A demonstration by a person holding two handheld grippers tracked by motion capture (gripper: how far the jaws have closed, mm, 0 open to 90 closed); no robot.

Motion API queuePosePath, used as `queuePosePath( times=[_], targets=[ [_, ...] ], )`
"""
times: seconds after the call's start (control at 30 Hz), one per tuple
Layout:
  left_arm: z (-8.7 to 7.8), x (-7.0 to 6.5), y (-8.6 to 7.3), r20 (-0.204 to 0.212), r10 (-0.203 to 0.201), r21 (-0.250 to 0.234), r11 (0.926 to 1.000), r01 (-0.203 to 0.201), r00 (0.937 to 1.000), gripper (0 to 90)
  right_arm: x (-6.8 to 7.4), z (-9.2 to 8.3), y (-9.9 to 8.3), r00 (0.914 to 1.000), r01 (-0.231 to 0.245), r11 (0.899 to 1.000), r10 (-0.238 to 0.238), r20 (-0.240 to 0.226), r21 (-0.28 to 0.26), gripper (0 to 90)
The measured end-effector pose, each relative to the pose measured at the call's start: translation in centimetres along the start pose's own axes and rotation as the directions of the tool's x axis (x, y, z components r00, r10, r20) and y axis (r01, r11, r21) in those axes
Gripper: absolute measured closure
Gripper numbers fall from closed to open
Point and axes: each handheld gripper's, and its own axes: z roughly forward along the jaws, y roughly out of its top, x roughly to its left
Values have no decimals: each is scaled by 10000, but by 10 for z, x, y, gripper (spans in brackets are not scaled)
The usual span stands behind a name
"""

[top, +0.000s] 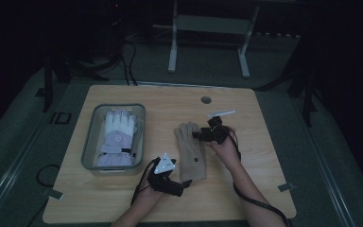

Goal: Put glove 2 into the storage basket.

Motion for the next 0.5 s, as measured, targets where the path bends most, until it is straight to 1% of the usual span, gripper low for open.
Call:
queuePosePath(
  times=[0.03, 0.07, 0.1, 0.13, 0.17, 0.2, 0.23, 0.27, 0.33, 0.37, 0.4, 0.43, 0.47, 0.5],
  targets=[
    [3, -2, 3, -7, 293, 221, 9993, -293, 9996, 66, -1, 2, 2, 10000, -19, 10000, 20, -46, 49, 389],
    [5, -3, 5, 46, 569, 329, 9978, -570, 9984, 78, -1, 6, 5, 10000, -28, 9998, 26, 92, 186, 367],
    [8, -5, 7, 152, 825, 480, 9954, -832, 9965, 86, -1, 10, 7, 9999, -28, 9996, 24, 162, 271, 353],
    [11, -6, 9, 283, 1060, 605, 9924, -1075, 9940, 108, -2, 13, 8, 9999, -107, 9992, 103, 106, 385, 327],
    [15, -8, 11, 413, 1250, 713, 9892, -1278, 9913, 114, -3, 17, 9, 9996, -217, 9986, 208, 189, 492, 301],
    [18, -9, 14, 514, 1497, 928, 9837, -1539, 9874, 123, -4, 20, 10, 9994, -276, 9980, 265, 202, 575, 299],
    [21, -10, 15, 568, 1607, 1066, 9803, -1660, 9854, 137, -4, 23, 10, 9993, -322, 9973, 311, 186, 655, 287],
    [25, -10, 17, 761, 1744, 1220, 9756, -1827, 9817, 137, -5, 25, 10, 9990, -392, 9966, 377, 227, 723, 278],
    [32, -11, 19, 898, 1840, 1526, 9686, -1961, 9788, 142, -6, 33, 9, 9985, -523, 9938, 506, 192, 977, 268],
    [36, -10, 20, 1039, 1918, 1763, 9621, -2078, 9759, 142, -7, 36, 9, 9984, -540, 9930, 519, 228, 1049, 260],
    [40, -10, 20, 1019, 1887, 2006, 9578, -2060, 9767, 142, -7, 39, 8, 9981, -603, 9911, 583, 202, 1186, 260],
    [43, -9, 20, 1033, 1786, 2190, 9555, -1975, 9785, 143, -7, 40, 8, 9981, -596, 9900, 572, 220, 1279, 261],
    [46, -9, 20, 1136, 1703, 2277, 9545, -1925, 9788, 149, -7, 41, 7, 9983, -560, 9902, 532, 254, 1282, 270],
    [48, -9, 20, 1103, 1767, 2438, 9492, -1990, 9781, 156, -7, 41, 7, 9985, -502, 9900, 469, 274, 1318, 279]
  ],
)
